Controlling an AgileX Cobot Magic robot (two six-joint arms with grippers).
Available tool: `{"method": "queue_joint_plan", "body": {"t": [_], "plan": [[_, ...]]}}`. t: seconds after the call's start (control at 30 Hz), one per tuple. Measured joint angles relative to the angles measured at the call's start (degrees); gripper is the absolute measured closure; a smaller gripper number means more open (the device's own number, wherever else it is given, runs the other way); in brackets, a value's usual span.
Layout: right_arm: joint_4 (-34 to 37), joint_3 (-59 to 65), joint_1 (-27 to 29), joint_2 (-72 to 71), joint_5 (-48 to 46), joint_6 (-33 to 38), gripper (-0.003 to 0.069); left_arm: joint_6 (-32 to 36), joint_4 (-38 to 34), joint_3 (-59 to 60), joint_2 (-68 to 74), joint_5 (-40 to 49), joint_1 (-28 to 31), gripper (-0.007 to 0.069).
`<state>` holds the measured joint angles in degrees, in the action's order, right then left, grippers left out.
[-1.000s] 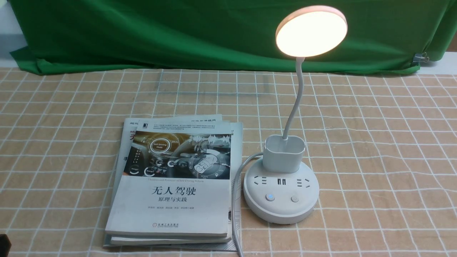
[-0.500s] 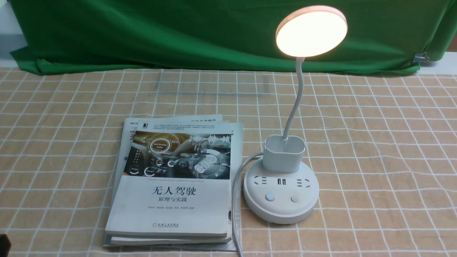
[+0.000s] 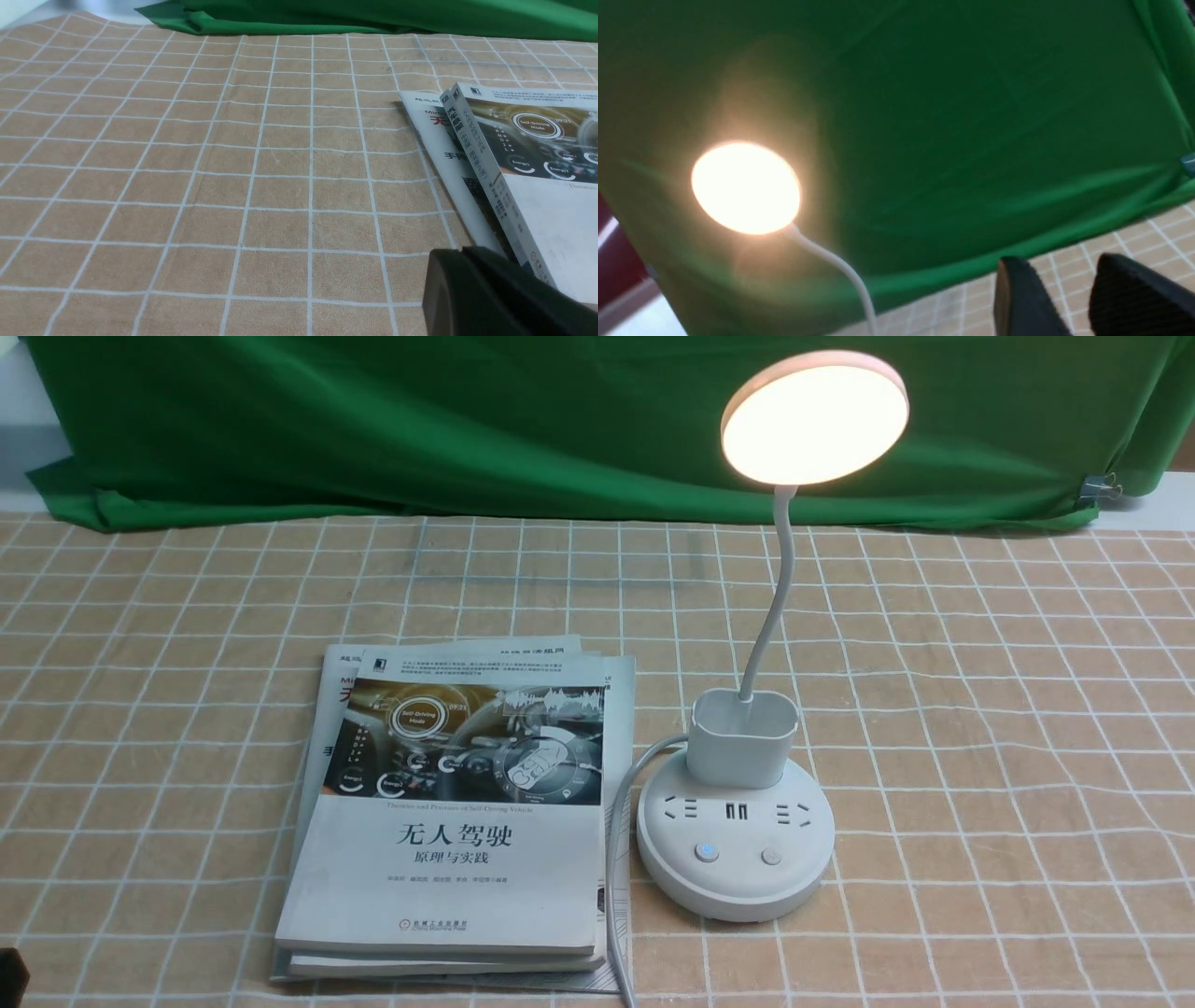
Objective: Turn off the desk lamp on the light coffee tablecloth by hand.
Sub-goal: 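Press the power button on the lamp base to turn the lamp off with the right gripper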
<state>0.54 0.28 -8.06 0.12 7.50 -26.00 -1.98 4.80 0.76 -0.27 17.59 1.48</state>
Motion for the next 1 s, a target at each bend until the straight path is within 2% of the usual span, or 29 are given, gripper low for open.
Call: {"method": "queue_joint_plan", "body": {"t": [0.13,0.23,0.37,0.47,0.53,0.67,0.77,0.87,1.0], "plan": [[0.00,0.00,0.00,0.00,0.32,-3.20,0.0421,0.00,0.00,0.00,0.00,0.00,0.00,0.0620],[0.00,0.00,0.00,0.00,-0.18,-2.94,0.0424,0.00,0.00,0.00,0.00,0.00,0.00,0.0620],[0.10,-3.65,-0.47,3.65,-8.75,-2.35,0.0501,0.00,0.00,0.00,0.00,0.00,0.00,0.0620],[0.10,-11.97,-1.95,9.92,-17.98,3.88,0.0570,-0.05,0.00,0.00,0.00,0.00,0.00,0.0620],[-0.02,-20.43,-3.77,16.73,-27.18,11.39,0.0605,-0.05,0.00,0.00,0.00,0.00,0.00,0.0620],[-0.07,-33.13,-5.86,33.37,-44.13,18.45,0.0623,0.00,0.00,0.00,0.00,0.00,0.00,0.0620],[0.45,-38.38,-6.11,45.62,-51.55,22.35,0.0623,0.00,0.00,0.00,0.00,0.00,0.00,0.0620],[3.12,-40.65,-6.11,53.94,-53.27,25.21,0.0623,0.00,0.00,0.00,0.00,0.00,0.00,0.0620],[10.62,-45.18,-8.32,67.48,-53.16,30.72,0.0622,0.00,0.00,0.00,0.00,0.00,0.00,0.0620]]}}
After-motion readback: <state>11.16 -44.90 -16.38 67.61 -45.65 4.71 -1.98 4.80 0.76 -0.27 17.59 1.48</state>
